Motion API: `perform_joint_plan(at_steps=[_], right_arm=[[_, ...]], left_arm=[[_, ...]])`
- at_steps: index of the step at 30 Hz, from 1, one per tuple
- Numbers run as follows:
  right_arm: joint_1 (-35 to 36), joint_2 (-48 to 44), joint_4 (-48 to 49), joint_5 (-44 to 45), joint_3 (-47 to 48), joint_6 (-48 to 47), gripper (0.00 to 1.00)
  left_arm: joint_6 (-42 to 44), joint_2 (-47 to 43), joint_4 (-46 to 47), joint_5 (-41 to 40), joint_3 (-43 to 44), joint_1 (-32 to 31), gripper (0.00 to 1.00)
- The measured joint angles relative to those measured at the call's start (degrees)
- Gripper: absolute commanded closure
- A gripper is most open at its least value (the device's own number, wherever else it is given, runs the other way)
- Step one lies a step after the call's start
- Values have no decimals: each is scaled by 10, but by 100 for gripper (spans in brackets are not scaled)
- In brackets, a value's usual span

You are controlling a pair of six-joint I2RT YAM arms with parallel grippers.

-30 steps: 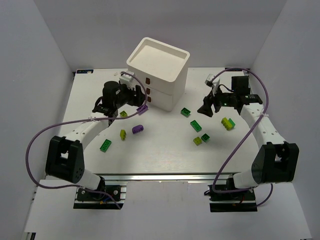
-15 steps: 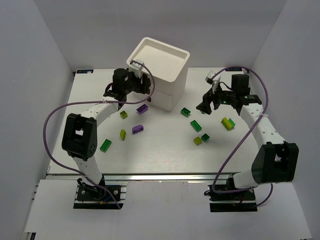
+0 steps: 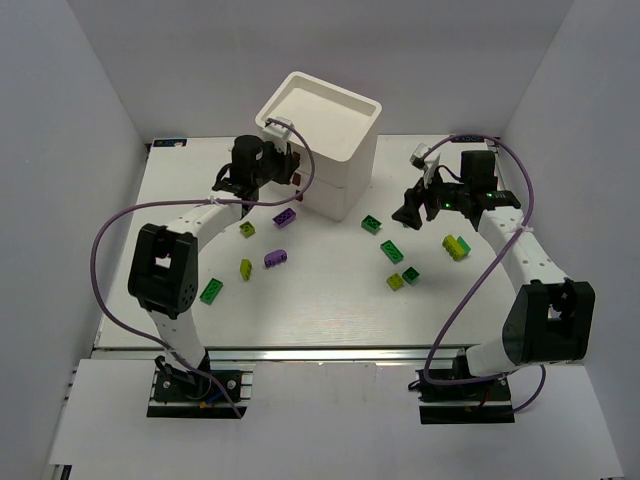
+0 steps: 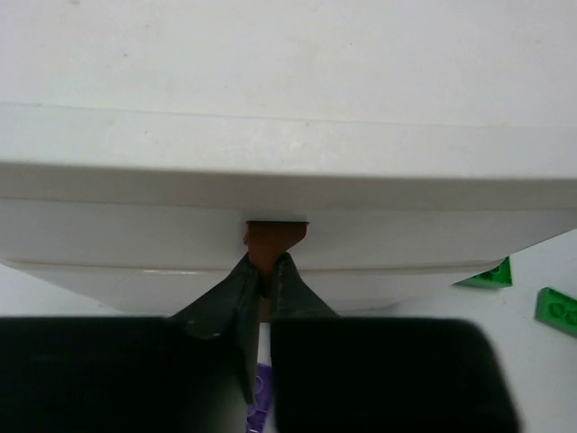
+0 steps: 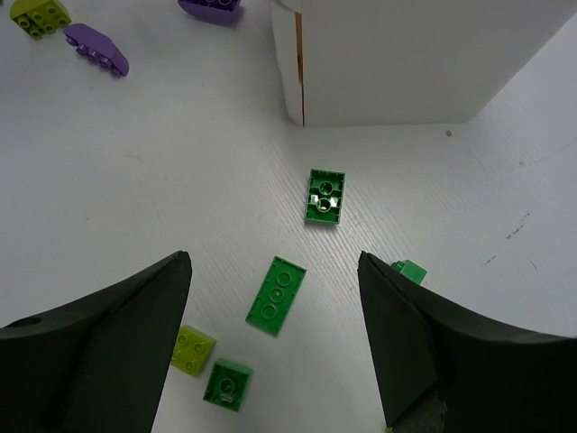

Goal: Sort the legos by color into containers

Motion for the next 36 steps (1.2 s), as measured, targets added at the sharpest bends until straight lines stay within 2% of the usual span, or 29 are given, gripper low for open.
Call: perform_joint_plan(at_steps=[4, 8, 14, 22, 23, 24, 25, 27, 30, 36], right_arm=[[0, 1, 0, 5, 0, 0, 21], [0, 1, 0, 7, -1, 0, 21], [0, 1, 1, 8, -9, 0, 21], [1, 5, 0, 16, -11, -3, 13], [2, 6, 0, 20, -11, -3, 11], [3, 9, 0, 26, -11, -4, 11], [3, 12, 0, 32, -11, -5, 11], [8, 23, -1, 51, -11, -5, 11], [19, 49, -3, 99, -11, -3, 12], [66, 119, -19, 216, -11, 6, 14]], left_arm=[[-10, -1, 0, -7, -1, -3, 100], [-18, -28, 13, -22, -34, -6, 100], [-21, -120, -8, -48, -114, -5, 100], [-23, -172, -29, -68, -157, -5, 100], [-23, -175, -30, -72, -160, -5, 73], [-24, -178, -32, -75, -163, -5, 55], [-29, -182, -33, -77, -168, -5, 40], [-34, -190, -38, -83, -174, -3, 22], [-46, -208, -44, -95, -176, -2, 17], [-71, -276, -68, -120, -179, -2, 17]])
